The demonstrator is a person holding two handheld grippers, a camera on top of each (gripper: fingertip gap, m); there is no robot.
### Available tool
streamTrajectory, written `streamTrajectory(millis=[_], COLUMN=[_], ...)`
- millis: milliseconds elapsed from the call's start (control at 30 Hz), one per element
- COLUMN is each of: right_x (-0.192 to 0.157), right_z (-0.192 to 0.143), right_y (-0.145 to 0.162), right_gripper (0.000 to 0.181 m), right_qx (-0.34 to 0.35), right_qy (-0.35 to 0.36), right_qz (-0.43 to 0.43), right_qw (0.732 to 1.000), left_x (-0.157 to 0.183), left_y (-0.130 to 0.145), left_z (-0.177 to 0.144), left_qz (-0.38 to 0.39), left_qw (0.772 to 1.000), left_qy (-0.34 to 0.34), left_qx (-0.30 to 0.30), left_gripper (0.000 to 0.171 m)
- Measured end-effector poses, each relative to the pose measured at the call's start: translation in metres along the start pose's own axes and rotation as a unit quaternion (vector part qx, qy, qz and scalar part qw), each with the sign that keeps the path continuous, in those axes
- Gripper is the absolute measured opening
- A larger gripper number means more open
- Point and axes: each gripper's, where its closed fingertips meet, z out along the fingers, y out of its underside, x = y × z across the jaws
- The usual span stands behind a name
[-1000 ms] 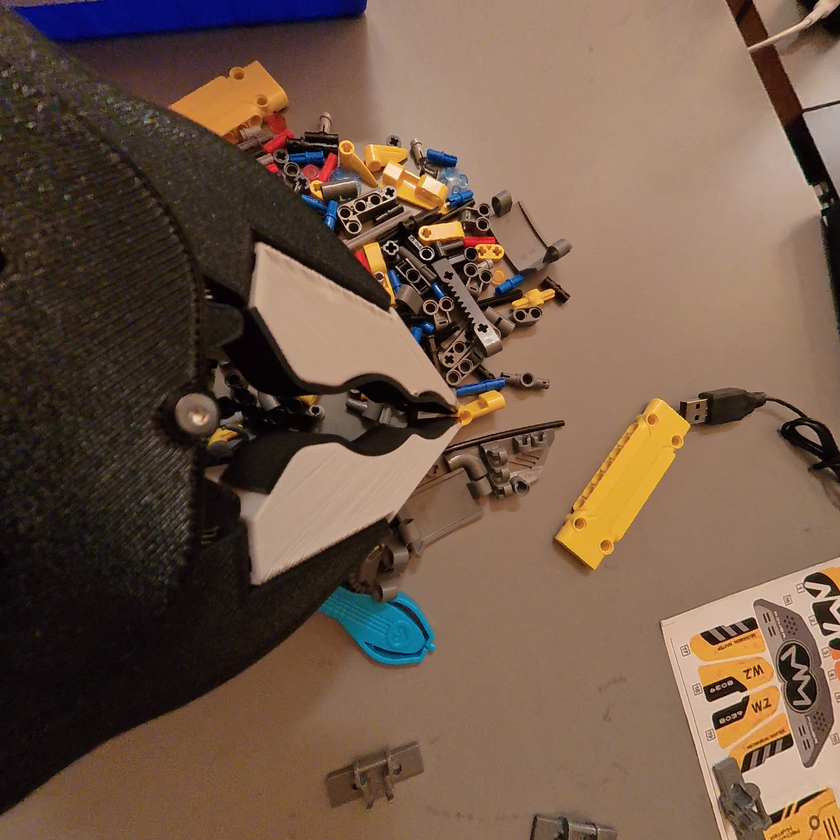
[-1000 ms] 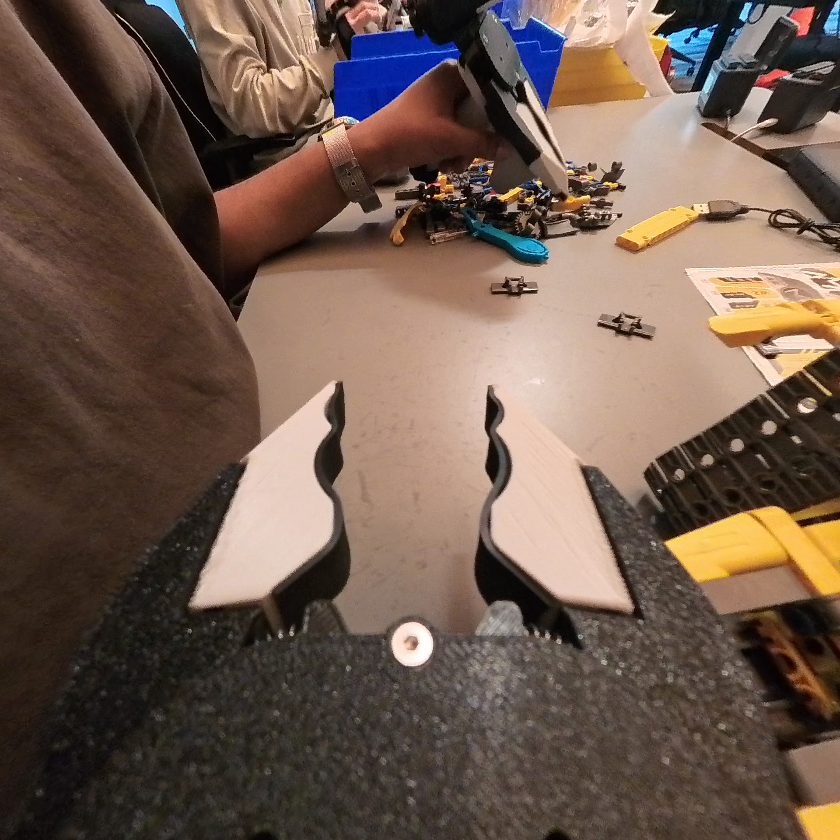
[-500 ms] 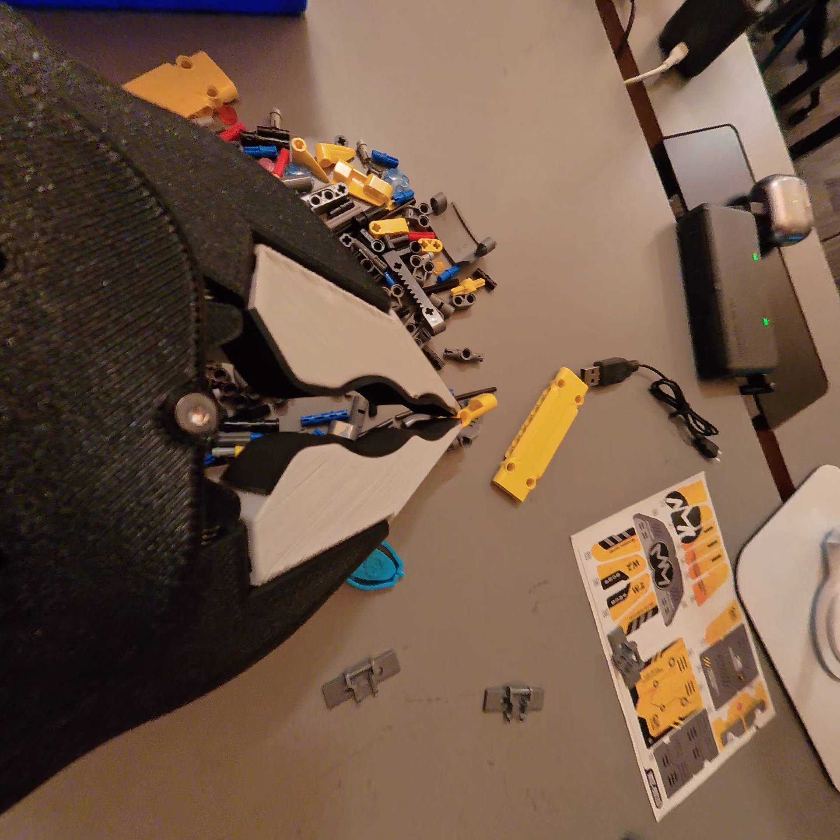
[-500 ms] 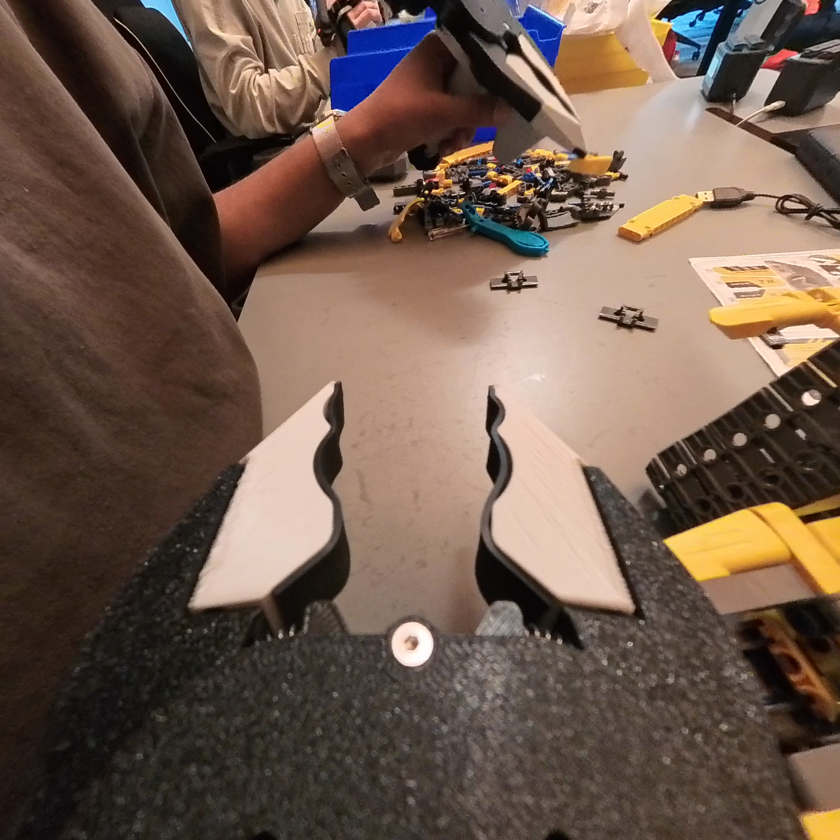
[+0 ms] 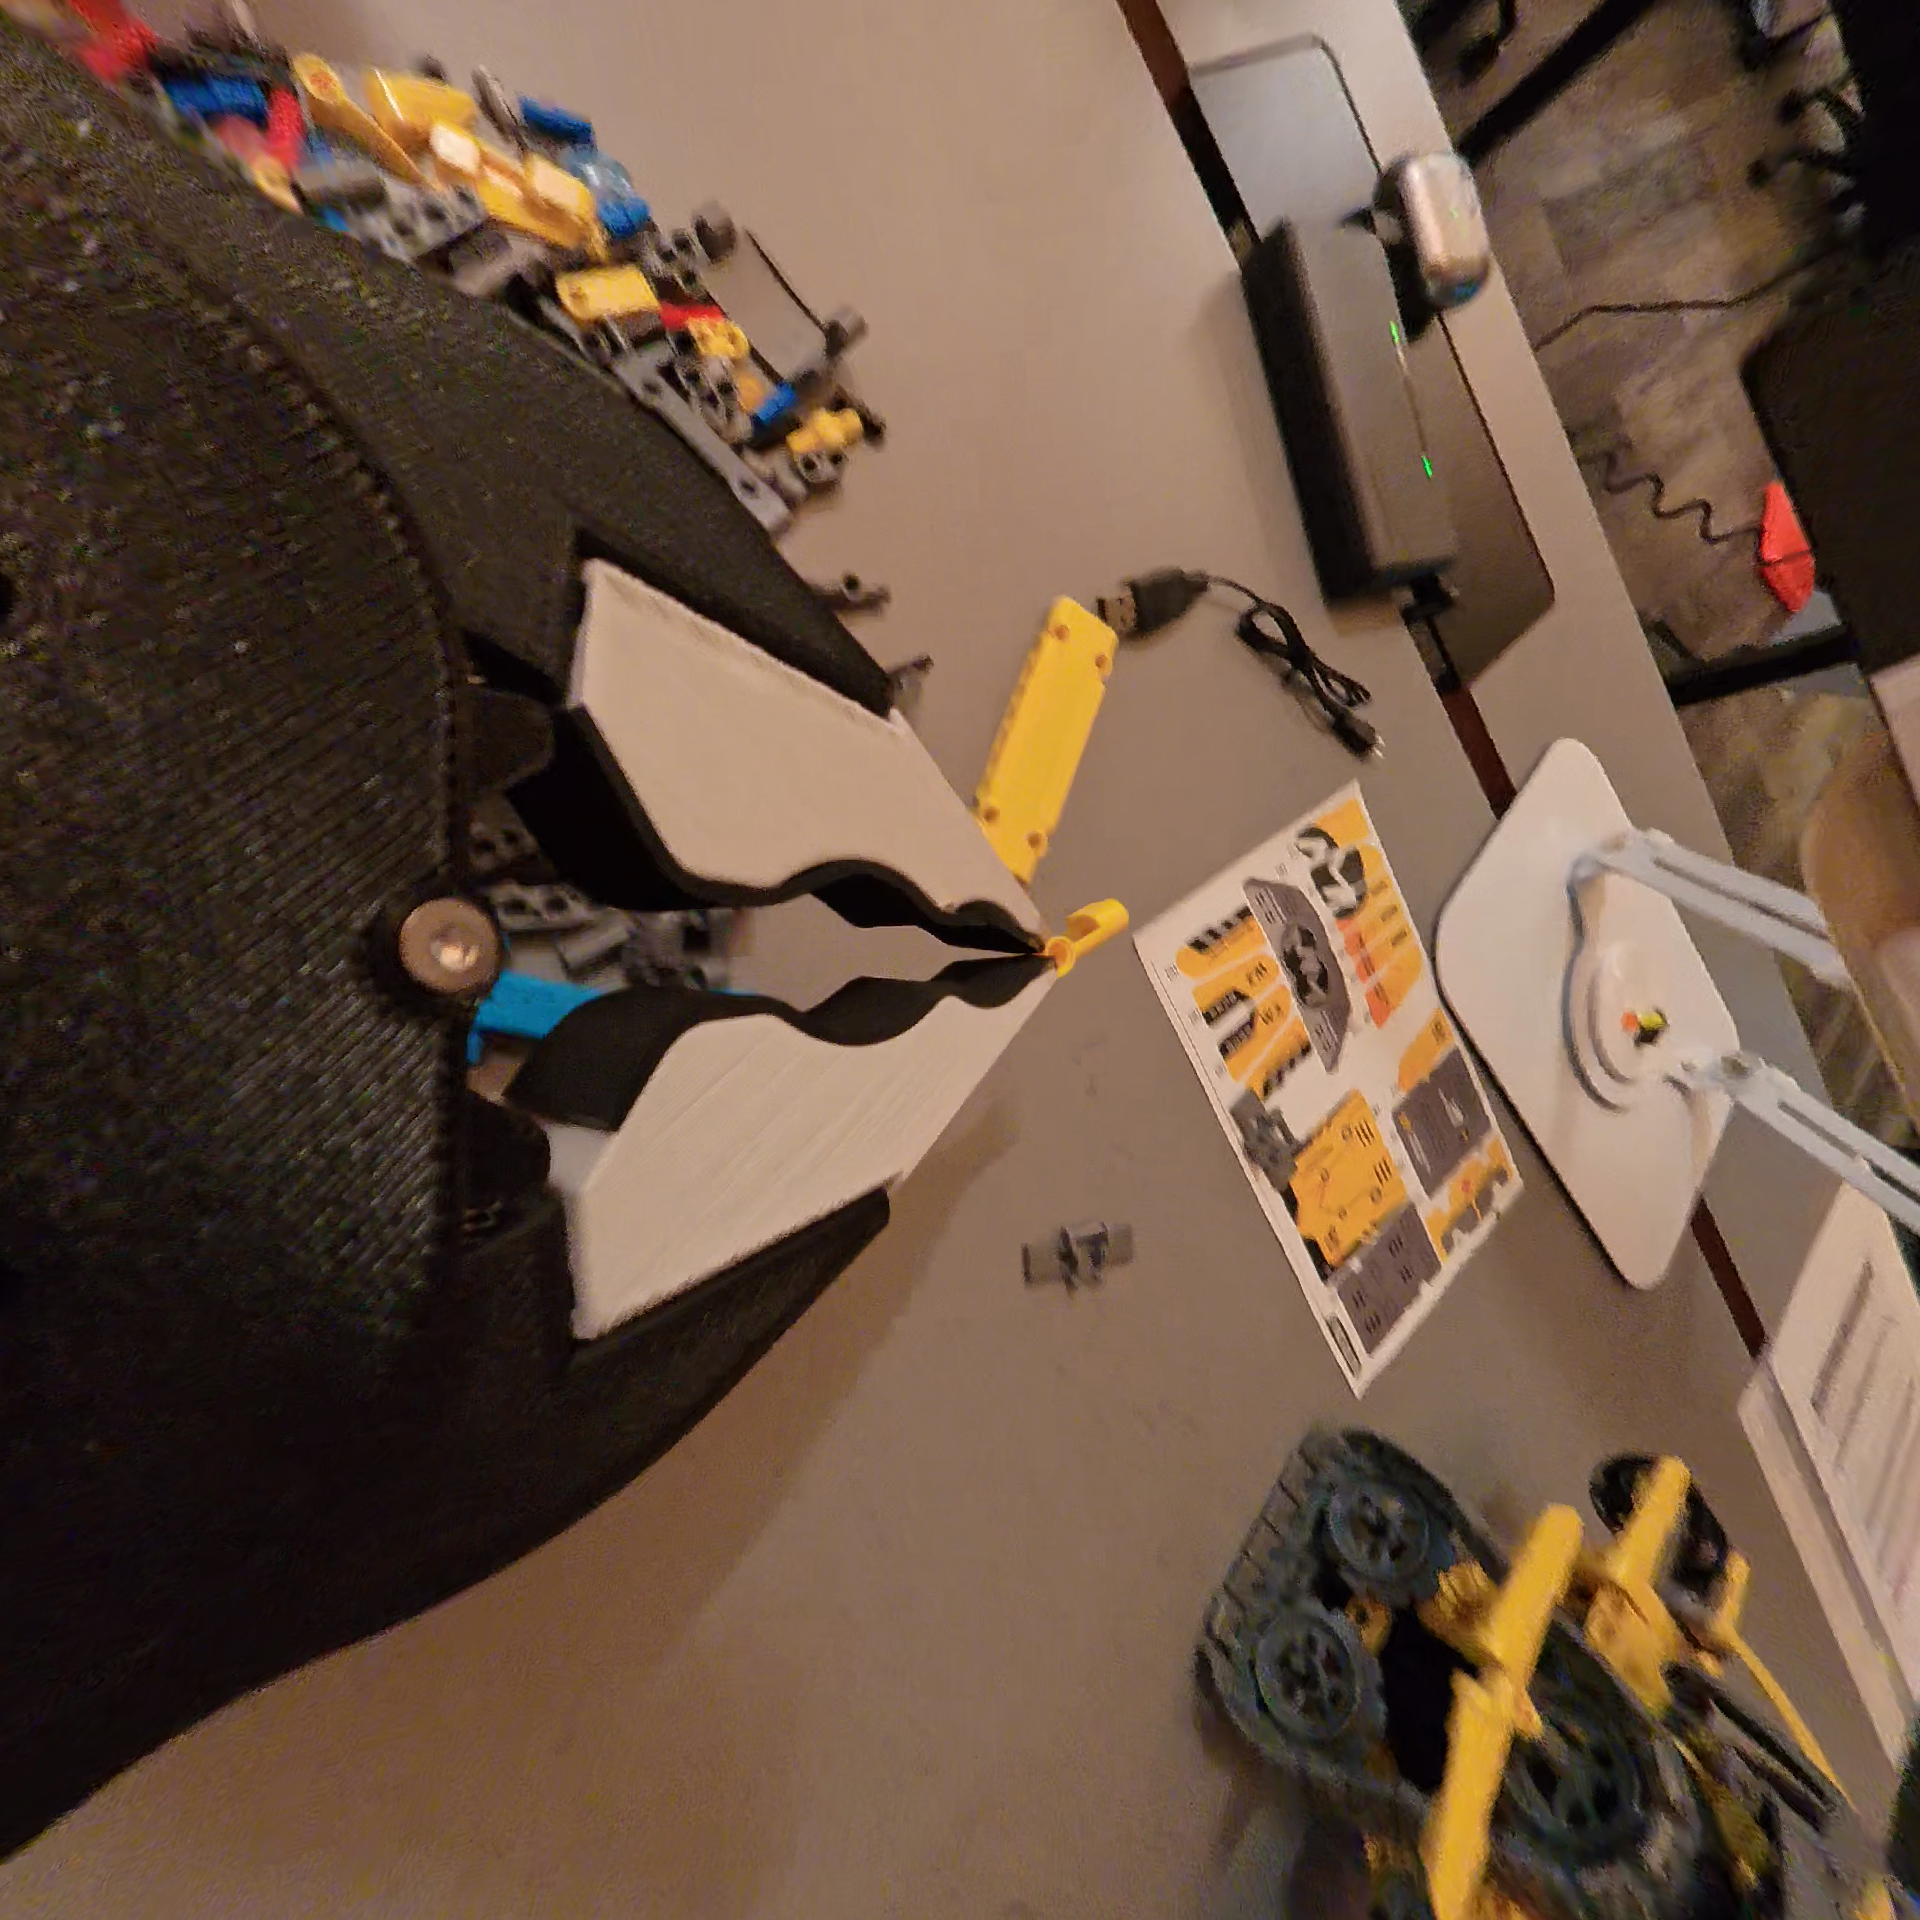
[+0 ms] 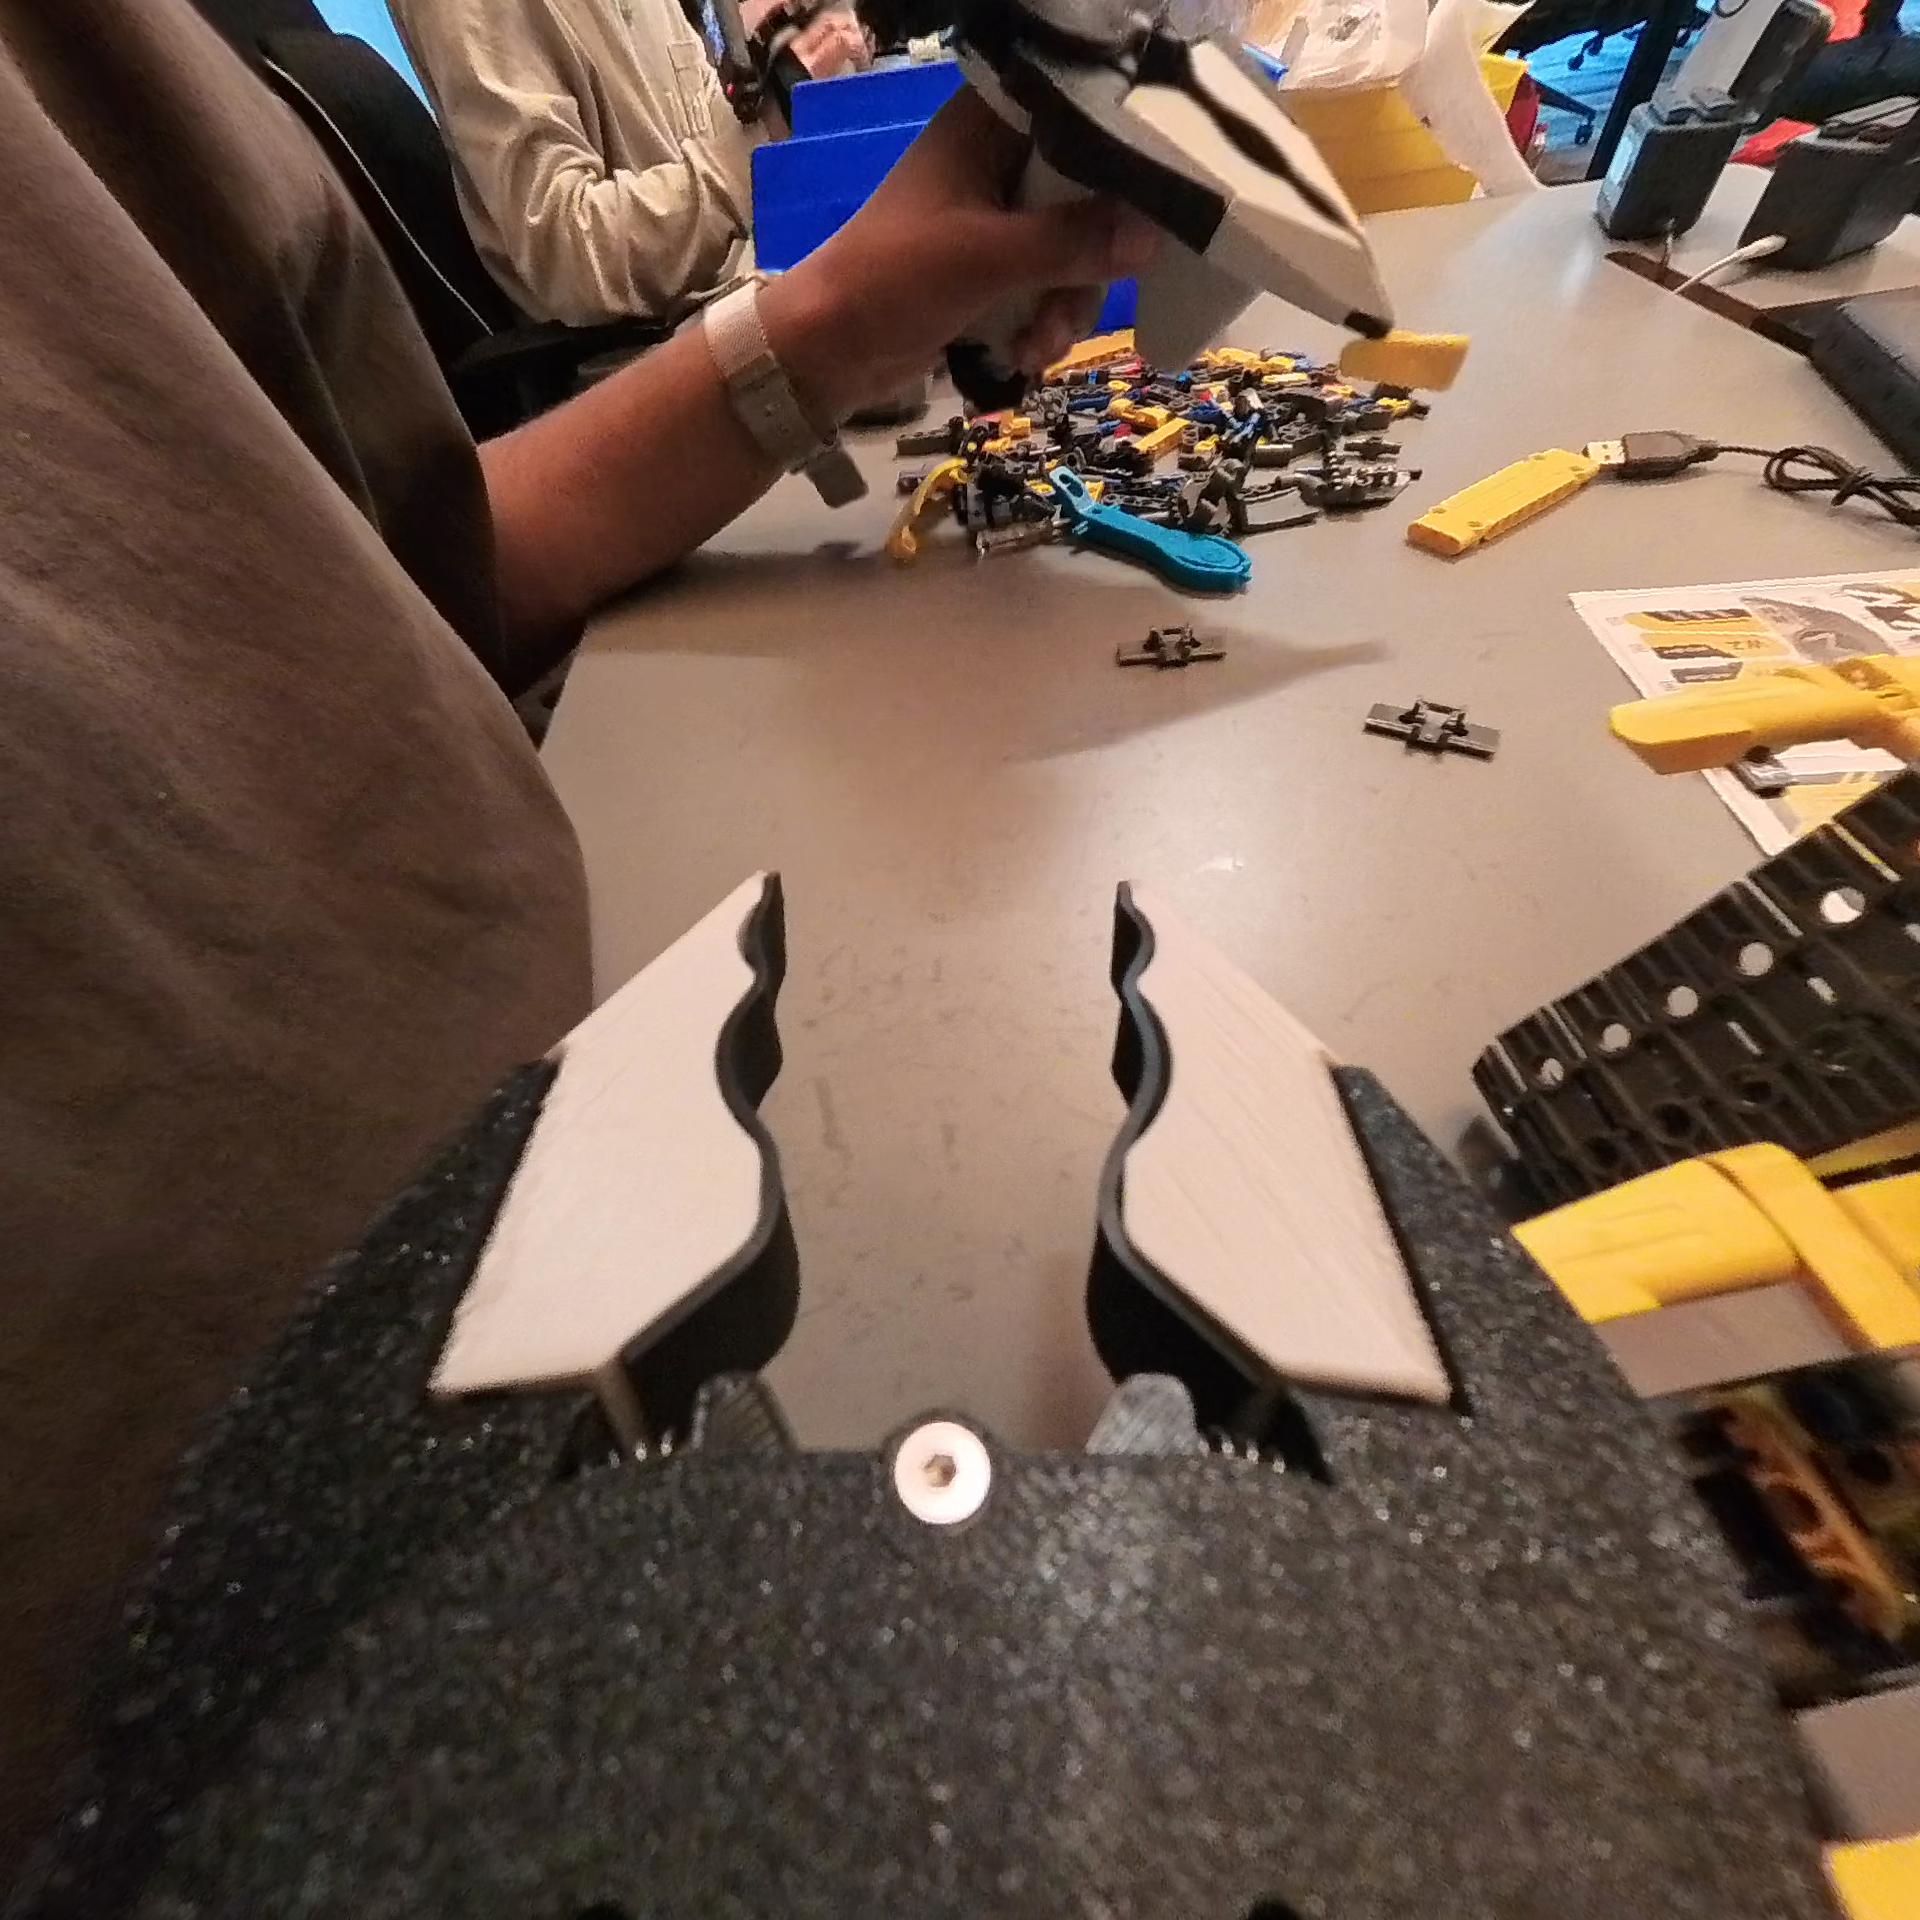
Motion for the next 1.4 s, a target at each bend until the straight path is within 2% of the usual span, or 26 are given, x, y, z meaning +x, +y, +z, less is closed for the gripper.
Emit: streamTrajectory(millis=[100,200,400,533,667,800,933,1067,1100,1167,1200,1300,1400], right_x=[0.002,0.003,0.002,-0.001,-0.004,-0.014,-0.015,-0.014,-0.014,-0.015,-0.015,-0.016,-0.016], right_z=[-0.002,-0.005,-0.007,-0.005,-0.001,0.003,0.005,0.006,0.006,0.006,0.007,0.008,0.008], right_y=[0.0,0.003,0.011,0.015,0.021,0.029,0.033,0.035,0.035,0.036,0.036,0.039,0.039], right_gripper=[0.063,0.064,0.064,0.064,0.065,0.069,0.069,0.069,0.069,0.069,0.069,0.07,0.07], right_qx=[0.002,-0.008,-0.029,-0.044,-0.067,-0.092,-0.104,-0.11,-0.111,-0.113,-0.115,-0.124,-0.124], right_qy=[0.008,0.017,0.024,0.029,0.029,-0.011,-0.014,-0.011,-0.011,-0.017,-0.02,-0.031,-0.036], right_qz=[0.007,0.015,0.017,0.008,0.004,0.044,0.048,0.048,0.05,0.054,0.057,0.068,0.078], right_qw=[1.0,1.0,0.999,0.999,0.997,0.995,0.993,0.993,0.993,0.992,0.992,0.989,0.989], left_x=[0.032,0.074,0.175,0.215,0.228,0.237,0.22,0.207,0.208,0.213,0.217,0.231,0.235], left_y=[-0.002,0.012,0.03,0.042,0.052,0.051,0.056,0.049,0.046,0.045,0.047,0.057,0.06], left_z=[0.006,0.011,0.002,-0.005,-0.003,0.0,0.013,0.008,0.005,0.003,0.003,0.006,0.011], left_qz=[-0.028,-0.058,-0.142,-0.14,-0.126,-0.126,-0.119,-0.133,-0.13,-0.114,-0.097,-0.049,-0.005], left_qw=[0.999,0.996,0.969,0.952,0.939,0.921,0.928,0.937,0.939,0.95,0.955,0.966,0.974], left_qy=[0.021,0.049,0.194,0.254,0.285,0.329,0.303,0.282,0.282,0.262,0.252,0.217,0.181], left_qx=[-0.013,-0.038,-0.052,-0.098,-0.141,-0.166,-0.183,-0.156,-0.146,-0.127,-0.122,-0.132,-0.136], left_gripper=[0.0,0.0,0.0,0.0,0.0,0.0,0.0,0.0,0.007,0.04,0.048,0.06,0.065])
